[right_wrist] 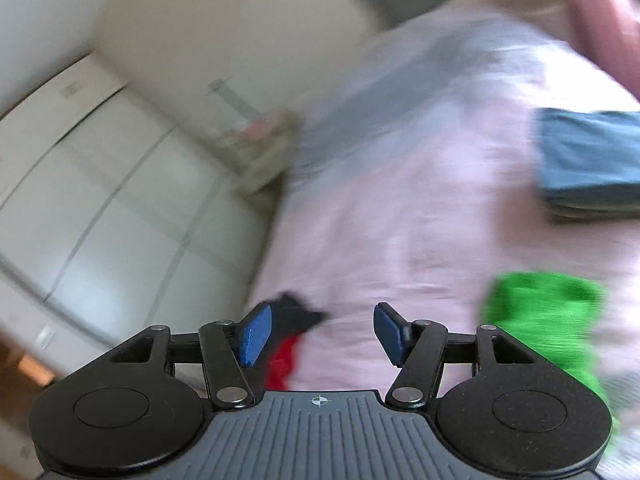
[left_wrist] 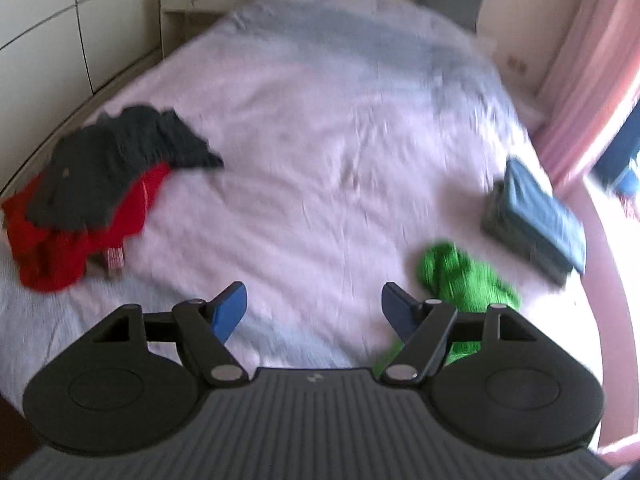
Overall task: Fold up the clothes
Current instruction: 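Lift the green vest with the right gripper and drop it on open bed, then move the right gripper over the crumpled green vest toward its hem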
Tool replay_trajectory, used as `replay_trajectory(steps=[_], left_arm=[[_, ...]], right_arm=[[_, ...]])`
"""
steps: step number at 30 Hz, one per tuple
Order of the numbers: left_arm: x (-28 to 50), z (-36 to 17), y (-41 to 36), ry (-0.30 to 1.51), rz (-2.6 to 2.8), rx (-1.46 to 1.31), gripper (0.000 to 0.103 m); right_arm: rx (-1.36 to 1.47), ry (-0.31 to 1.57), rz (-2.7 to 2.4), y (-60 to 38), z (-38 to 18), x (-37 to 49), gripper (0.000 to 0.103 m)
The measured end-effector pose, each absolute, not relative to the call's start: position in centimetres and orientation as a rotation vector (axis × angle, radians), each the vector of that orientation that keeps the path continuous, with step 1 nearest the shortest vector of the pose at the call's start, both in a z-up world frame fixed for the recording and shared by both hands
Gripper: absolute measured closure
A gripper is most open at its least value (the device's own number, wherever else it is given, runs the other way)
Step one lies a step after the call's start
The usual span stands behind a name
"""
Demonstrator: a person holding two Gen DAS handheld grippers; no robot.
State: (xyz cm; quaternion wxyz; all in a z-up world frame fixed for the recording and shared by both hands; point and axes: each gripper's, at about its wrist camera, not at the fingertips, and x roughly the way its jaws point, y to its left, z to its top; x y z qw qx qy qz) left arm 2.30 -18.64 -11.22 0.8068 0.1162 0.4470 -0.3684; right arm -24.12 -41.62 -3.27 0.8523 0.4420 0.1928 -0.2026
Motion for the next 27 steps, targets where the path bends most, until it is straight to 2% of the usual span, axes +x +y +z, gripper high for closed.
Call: replay_trajectory(steps=[5,12,19,27], left_arm=[[-1.6,-12.4,-18.5,1.003,-0.806,0.374,0.031],[-4.7,-13.6,-19.9,1.032,-0.879,0.503,0.031],[-6.3,-15.3,-20.9,1.035,-0.999,0.616,0.031],[-5.5,-18.6,-21.0,1.075,-1.055,0.721,0.031]], right_arm=[[0.897,0.534,-0.644,-40.2,-6.3,-32.2,0.043],[0.938,0.779,-0.747,-34.2,-12.4,-36.2,0.043],[0.968,0.916,-0.796,-32.5,-18.4,-32.2,0.043],[0.988,0.965,-0.909,-28.4,-20.8,-30.3,0.042]])
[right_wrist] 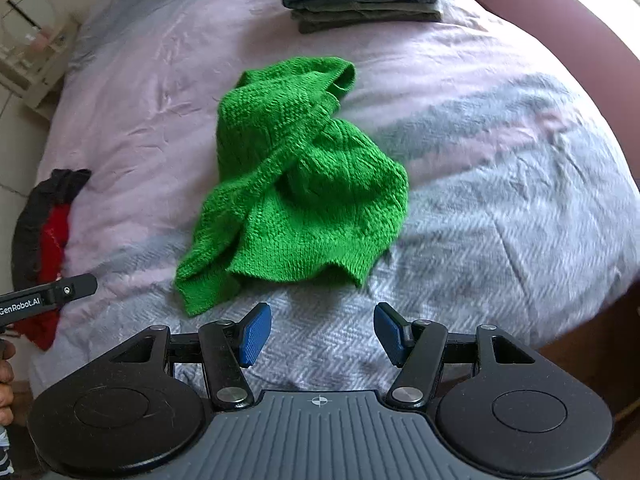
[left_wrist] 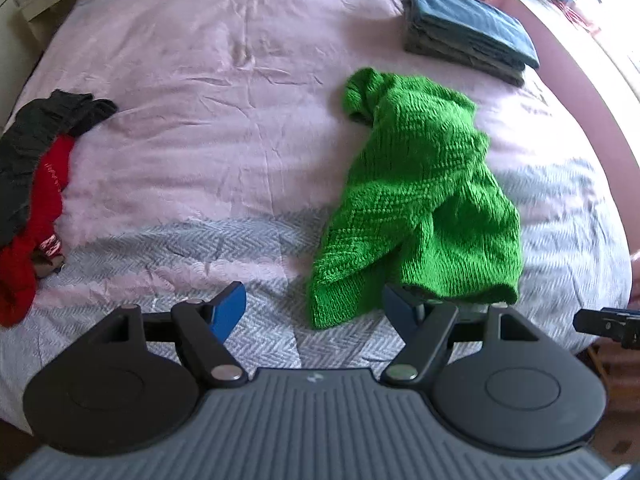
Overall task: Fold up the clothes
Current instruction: 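Move the right gripper over the crumpled green vest toward its hem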
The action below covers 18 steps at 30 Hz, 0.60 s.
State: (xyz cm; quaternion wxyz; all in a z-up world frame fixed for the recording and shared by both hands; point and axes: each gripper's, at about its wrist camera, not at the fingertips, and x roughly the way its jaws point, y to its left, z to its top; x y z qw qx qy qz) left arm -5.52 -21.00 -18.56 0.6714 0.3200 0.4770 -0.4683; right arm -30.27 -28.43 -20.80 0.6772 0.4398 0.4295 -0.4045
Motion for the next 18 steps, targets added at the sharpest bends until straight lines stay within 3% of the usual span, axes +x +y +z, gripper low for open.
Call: replay_trajectory(steps=[18], left_arm=[[-6.5,-18.4,-21.8,1.066,-1.022,0.718,0.031]], right_arm=[[0.957,0.952,-0.921,-30.2,-20.3,-31.6,0.042]])
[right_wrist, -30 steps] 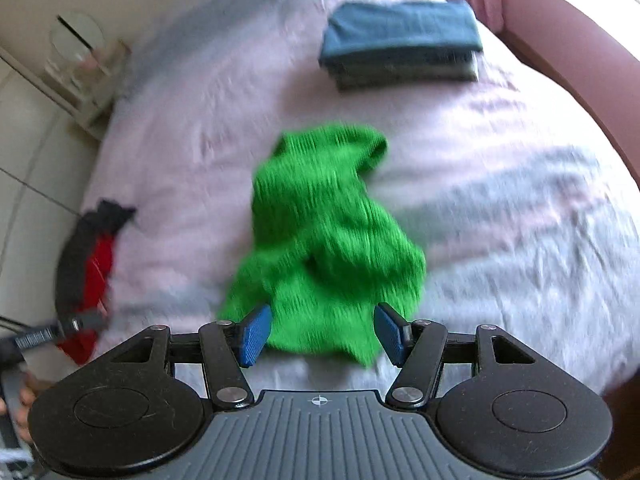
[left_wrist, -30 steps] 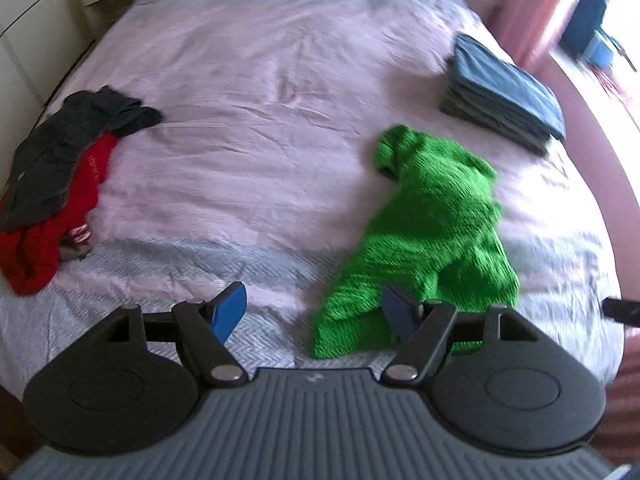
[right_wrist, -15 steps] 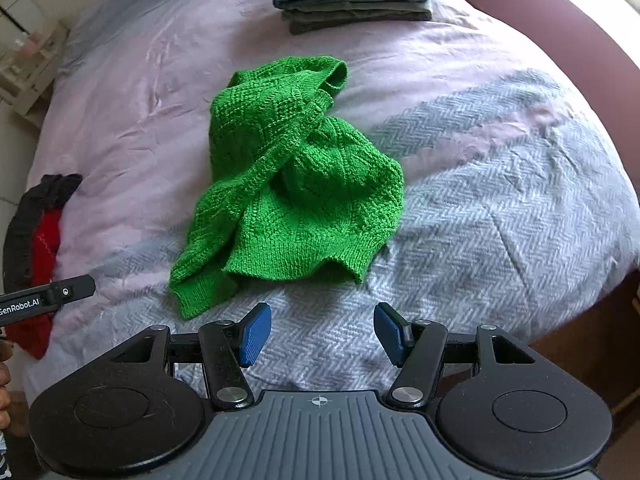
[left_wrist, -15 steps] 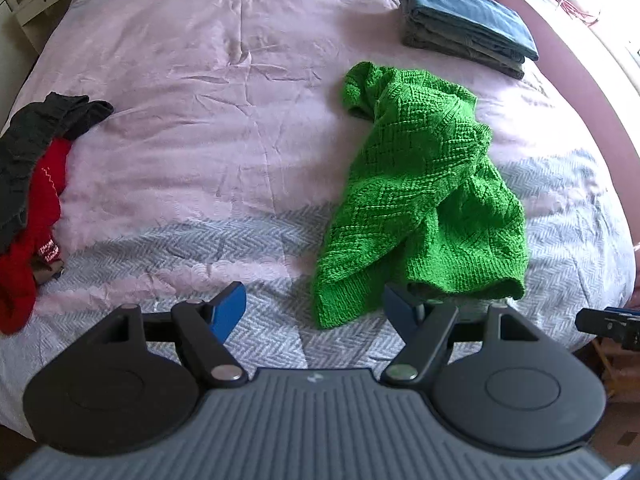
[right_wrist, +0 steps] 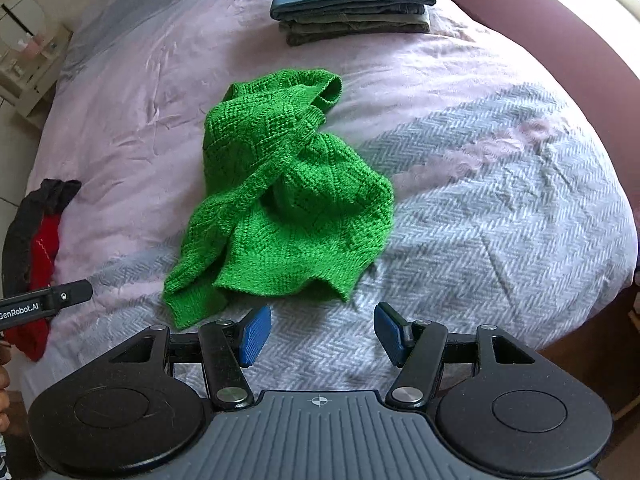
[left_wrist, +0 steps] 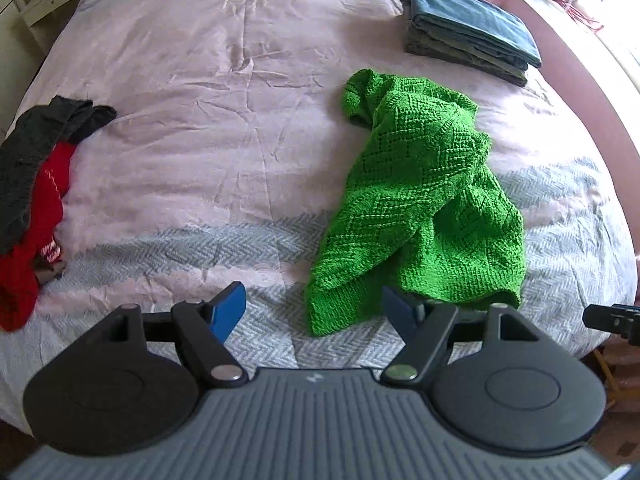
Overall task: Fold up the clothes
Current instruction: 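Move the right gripper over the crumpled green vest toward its hem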
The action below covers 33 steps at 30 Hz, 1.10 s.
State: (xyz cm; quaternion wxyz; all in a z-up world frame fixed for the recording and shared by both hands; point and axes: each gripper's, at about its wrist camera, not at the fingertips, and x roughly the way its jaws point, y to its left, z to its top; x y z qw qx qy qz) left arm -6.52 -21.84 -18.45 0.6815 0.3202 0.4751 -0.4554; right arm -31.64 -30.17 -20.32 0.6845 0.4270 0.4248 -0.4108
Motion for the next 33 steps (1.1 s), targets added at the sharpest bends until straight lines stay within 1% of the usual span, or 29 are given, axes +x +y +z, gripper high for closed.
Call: replay_trajectory(steps=[12,17,27,33], left_arm=[[-11.3,-17.7,-22.6,1.052,-0.97,0.702,0.031],[-12.7,-17.2,-21.7,1.051,-0.98,0.652,0.031],[-11.9,-15.4,-19.2,1.0,-0.948,0.568,0.031],[-11.1,-16.3,-18.7,1.017,-0.955,0.568,0.031]], right_arm=[[0.934,0.951,-0.841,-32.7,-20.6,-35.5,0.042],[0.927,0.955,-0.826,-33.3,-20.8,-37.0,0.042],[0.926,0.894,-0.788,-34.9,-20.2,-37.8,0.042],[1.041,0.864,-0.795,-35.3,-21.7,-38.9,0.042]])
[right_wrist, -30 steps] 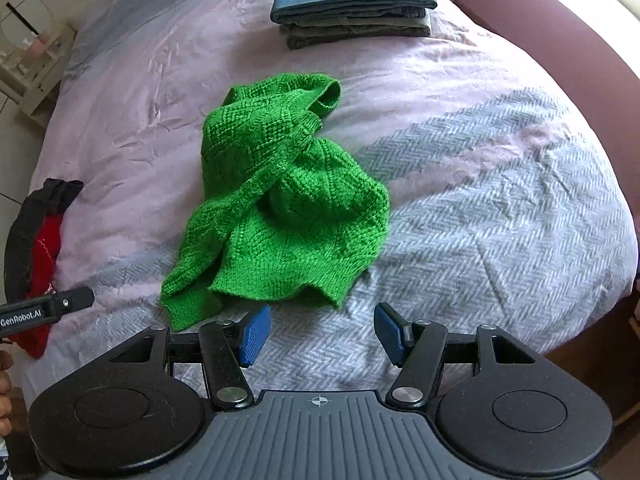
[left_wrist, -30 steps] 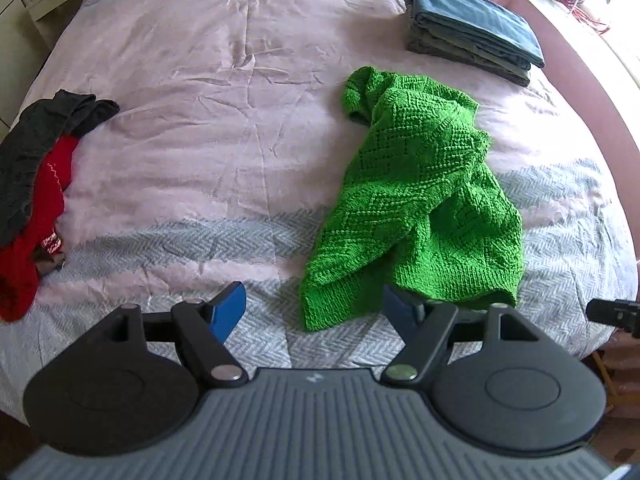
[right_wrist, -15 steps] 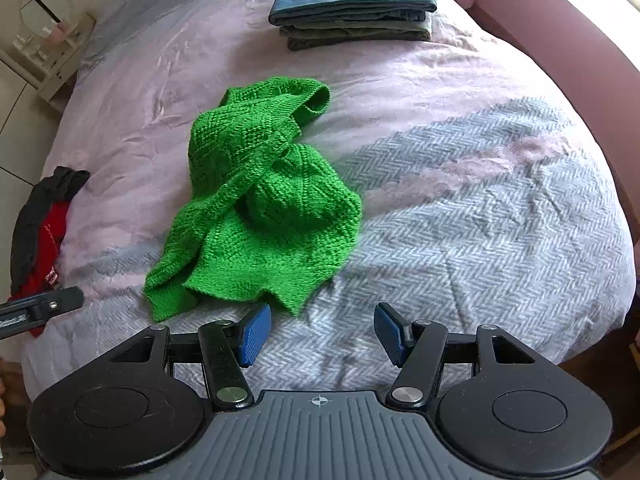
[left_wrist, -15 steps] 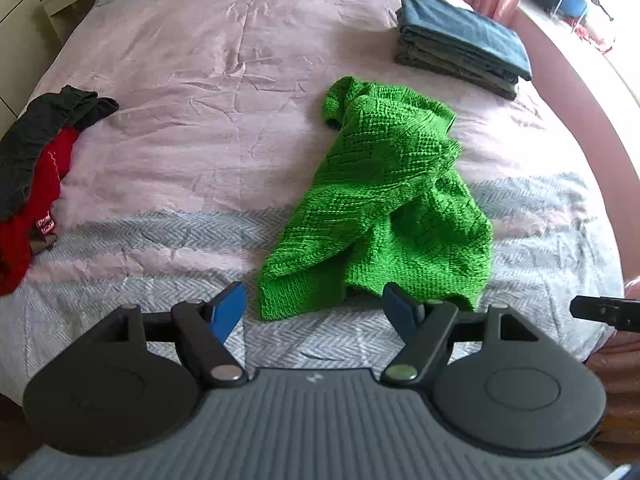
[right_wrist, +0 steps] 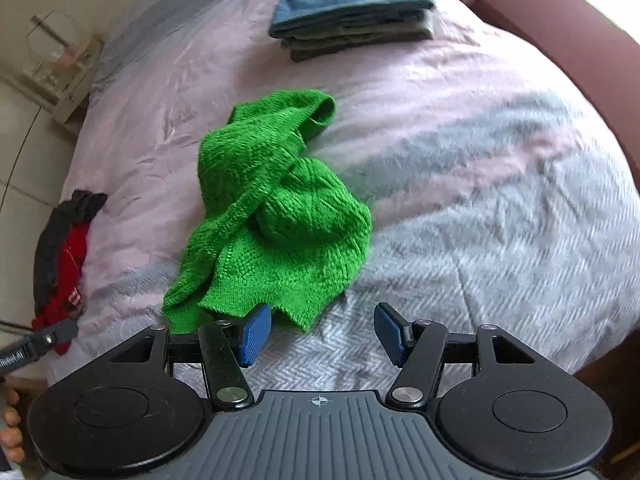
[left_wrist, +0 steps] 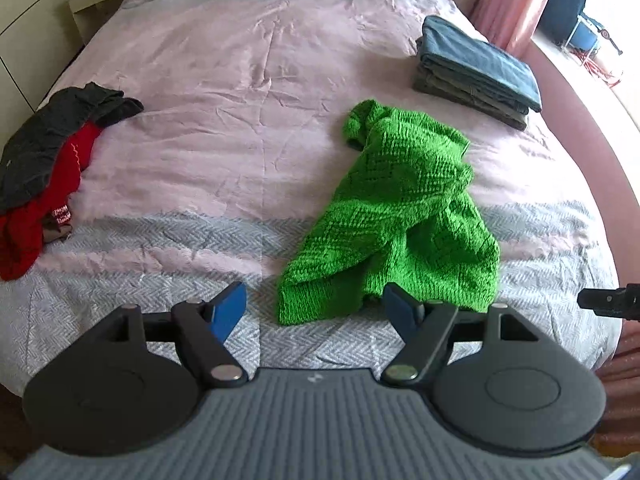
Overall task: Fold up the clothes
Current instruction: 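Move the right gripper over the crumpled green vest toward its hem, then grasp the green vest with the right gripper and lift it, shaking it out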
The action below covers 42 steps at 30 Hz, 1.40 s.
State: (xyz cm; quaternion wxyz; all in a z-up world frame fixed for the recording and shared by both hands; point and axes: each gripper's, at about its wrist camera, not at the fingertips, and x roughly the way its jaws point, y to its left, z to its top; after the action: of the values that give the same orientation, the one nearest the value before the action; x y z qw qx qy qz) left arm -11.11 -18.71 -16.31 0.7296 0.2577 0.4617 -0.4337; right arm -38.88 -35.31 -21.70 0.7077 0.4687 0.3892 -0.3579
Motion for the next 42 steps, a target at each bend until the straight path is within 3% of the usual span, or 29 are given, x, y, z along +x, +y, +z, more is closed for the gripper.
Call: replay_trajectory(steps=[14,26,42], left_arm=[[-8.2,-21.0,-18.7,1.1,-0.971,0.58,0.032],[-4.7,-26.5,-19.1,1.178,-1.009,0.516,0.032],[-2.9,-34.6,-20.9,1.227,-1.079,0.443,0.032]], right_arm=[[1.421,0.75,-0.806,-35.1,-27.5,-42.0,0.042],[1.739,0.507,-0.834,-36.4,-34.4,-42.8,0.042],[1.828,0.354,-0.872,-35.6,-42.2,-40.0,0.042]])
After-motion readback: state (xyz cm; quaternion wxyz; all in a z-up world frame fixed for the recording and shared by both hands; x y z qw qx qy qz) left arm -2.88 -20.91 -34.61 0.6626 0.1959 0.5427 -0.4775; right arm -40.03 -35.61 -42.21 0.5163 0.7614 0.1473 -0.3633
